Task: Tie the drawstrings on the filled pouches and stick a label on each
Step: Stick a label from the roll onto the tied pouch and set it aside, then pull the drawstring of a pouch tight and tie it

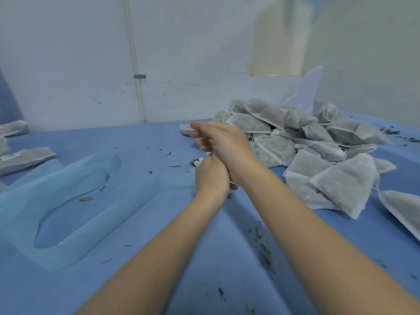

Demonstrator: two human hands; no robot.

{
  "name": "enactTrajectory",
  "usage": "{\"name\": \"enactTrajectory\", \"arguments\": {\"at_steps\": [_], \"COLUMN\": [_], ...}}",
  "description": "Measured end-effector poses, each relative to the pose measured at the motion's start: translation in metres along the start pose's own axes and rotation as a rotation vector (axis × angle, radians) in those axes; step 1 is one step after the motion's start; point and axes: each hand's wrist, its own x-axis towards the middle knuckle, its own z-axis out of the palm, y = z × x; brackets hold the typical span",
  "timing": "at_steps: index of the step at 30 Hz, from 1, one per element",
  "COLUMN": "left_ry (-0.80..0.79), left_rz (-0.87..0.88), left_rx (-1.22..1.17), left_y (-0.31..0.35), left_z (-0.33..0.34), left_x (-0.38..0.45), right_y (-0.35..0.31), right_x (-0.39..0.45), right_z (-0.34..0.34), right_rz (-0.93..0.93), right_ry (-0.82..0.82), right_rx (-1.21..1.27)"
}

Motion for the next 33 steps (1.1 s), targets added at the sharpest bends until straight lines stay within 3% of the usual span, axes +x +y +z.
{"name": "enactTrajectory", "arguments": {"at_steps": [4,7,14,17,23,26,33], "left_ry": [-0.186,-0.317,-0.446,-0.422,-0.349,-0.252,-0.02], "left_rz": [0.069,0.15,0.282,0.287,0.176,0.153,0.237], "left_rx": [0.151,0.425,0.623,0.679,0.283,0.203,0.257], "left_y": [0.005,0.007,0.007,0.008,0.016,0.017,0.003], "left_z": [0.037,0.071,0.139,0.15,0.13,0.107,0.047], "left_x": [-0.011,-0.017,-0.025,-0.025,-0.024,-0.021,-0.01], "right_y": [0.001,0.002,0.002,0.006,0.011,0.015,0.025], "right_x": [-0.012,-0.021,-0.035,-0.039,-0.042,-0.041,-0.033], "right_z": [-0.053,-0.092,-0.154,-0.165,-0.166,-0.16,-0.133], "right_rz": [-0.059,-0.051,-0.064,-0.074,-0.214,-0.296,-0.176], "right_ry": [0.166,0.266,0.419,0.439,0.373,0.344,0.378], "right_rx": [-0.044,-0.099,-0.108,-0.162,-0.529,-0.707,-0.794]}}
